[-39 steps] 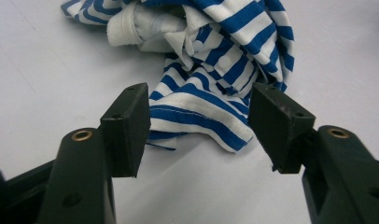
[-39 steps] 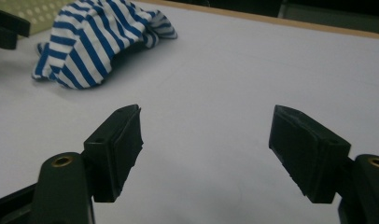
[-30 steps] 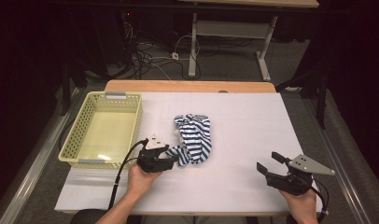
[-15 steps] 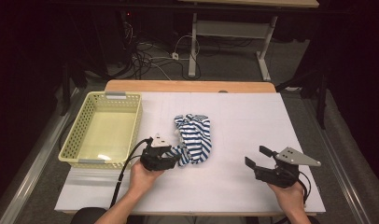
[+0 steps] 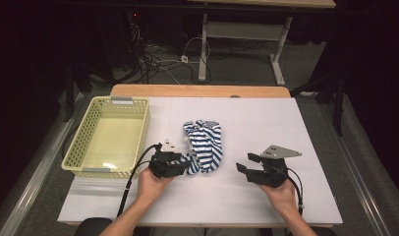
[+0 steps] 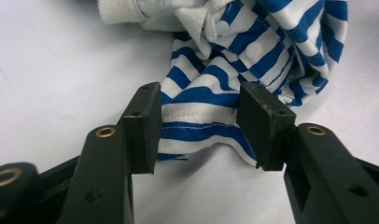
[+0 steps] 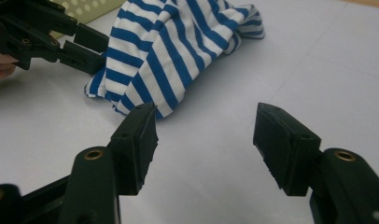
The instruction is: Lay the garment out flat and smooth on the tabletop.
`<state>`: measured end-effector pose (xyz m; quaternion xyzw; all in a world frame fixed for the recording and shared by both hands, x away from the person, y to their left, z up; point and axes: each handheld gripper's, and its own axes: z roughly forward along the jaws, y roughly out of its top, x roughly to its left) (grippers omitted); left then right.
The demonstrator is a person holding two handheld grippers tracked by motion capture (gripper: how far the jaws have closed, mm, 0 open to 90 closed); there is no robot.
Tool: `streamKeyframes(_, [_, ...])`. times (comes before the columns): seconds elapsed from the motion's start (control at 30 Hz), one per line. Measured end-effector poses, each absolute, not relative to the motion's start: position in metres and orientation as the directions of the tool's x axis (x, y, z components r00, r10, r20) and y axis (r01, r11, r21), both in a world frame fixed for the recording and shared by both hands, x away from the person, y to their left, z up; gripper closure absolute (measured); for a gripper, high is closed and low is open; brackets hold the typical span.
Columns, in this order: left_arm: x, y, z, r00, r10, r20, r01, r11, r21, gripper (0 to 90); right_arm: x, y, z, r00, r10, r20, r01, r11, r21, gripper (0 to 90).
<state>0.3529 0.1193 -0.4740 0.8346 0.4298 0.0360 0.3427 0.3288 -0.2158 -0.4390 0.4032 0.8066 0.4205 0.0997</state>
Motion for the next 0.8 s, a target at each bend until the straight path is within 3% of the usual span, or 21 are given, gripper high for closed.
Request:
streamKeyframes(0.23, [0.354,0.116,-0.479,0.638,0.728,-0.252,0.706,-0.423,0.568,56.4,0.344,-0.192,-0.442,-0.7,0.685,0.202,0.581,0.382,0.719,46.1])
streamKeyframes(0.53, [0.35,0.11,-0.478,0.676,0.697,-0.239,0.69,-0.484,0.539,79.9,0.36,-0.158,-0.445,-0.726,0.652,0.216,0.59,0.43,0.683,56.3])
streamKeyframes(0.8, [0.348,0.108,-0.473,0.691,0.676,-0.255,0.679,-0.488,0.548,83.2,0.367,-0.137,-0.444,-0.731,0.649,0.209,0.591,0.451,0.668,61.2])
